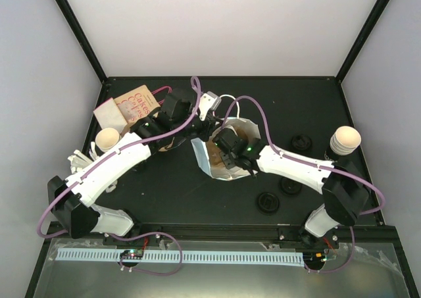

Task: Pack the takeout coffee

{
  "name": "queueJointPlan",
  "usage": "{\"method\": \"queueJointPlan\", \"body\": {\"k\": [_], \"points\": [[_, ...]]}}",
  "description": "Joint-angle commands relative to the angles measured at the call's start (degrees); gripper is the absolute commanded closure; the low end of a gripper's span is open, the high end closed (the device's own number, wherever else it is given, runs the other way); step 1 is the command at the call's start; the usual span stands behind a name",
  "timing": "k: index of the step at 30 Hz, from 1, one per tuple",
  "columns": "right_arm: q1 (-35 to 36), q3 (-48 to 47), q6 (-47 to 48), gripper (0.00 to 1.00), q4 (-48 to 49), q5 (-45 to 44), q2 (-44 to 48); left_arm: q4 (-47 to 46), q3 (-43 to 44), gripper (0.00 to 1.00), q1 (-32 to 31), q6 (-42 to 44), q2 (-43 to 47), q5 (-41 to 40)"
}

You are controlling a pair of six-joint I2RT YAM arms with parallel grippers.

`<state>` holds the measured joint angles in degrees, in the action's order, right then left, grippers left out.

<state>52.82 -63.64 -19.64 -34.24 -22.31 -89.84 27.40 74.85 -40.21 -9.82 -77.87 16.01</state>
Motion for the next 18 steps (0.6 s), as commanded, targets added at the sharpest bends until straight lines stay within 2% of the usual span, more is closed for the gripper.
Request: {"method": "queueJointPlan", "body": {"k": [1, 10, 18], "points": [[-0.53, -1.96, 0.68, 0.71, -8.22, -3.11, 0.90, -2.70, 1.40, 0.98, 0.19, -5.06, 2.28, 7.07], [-0.59, -6.31, 2.29, 0.69, -21.76, 2.83, 1.86, -4.49, 0.85, 0.98, 4.57, -12.58, -0.02, 17.86], [-3.36, -8.74, 3.86, 0.70, -21.64, 8.95, -5.74, -1.54, 1.51, 0.98, 6.23, -13.20, -4.28, 20.14]]}}
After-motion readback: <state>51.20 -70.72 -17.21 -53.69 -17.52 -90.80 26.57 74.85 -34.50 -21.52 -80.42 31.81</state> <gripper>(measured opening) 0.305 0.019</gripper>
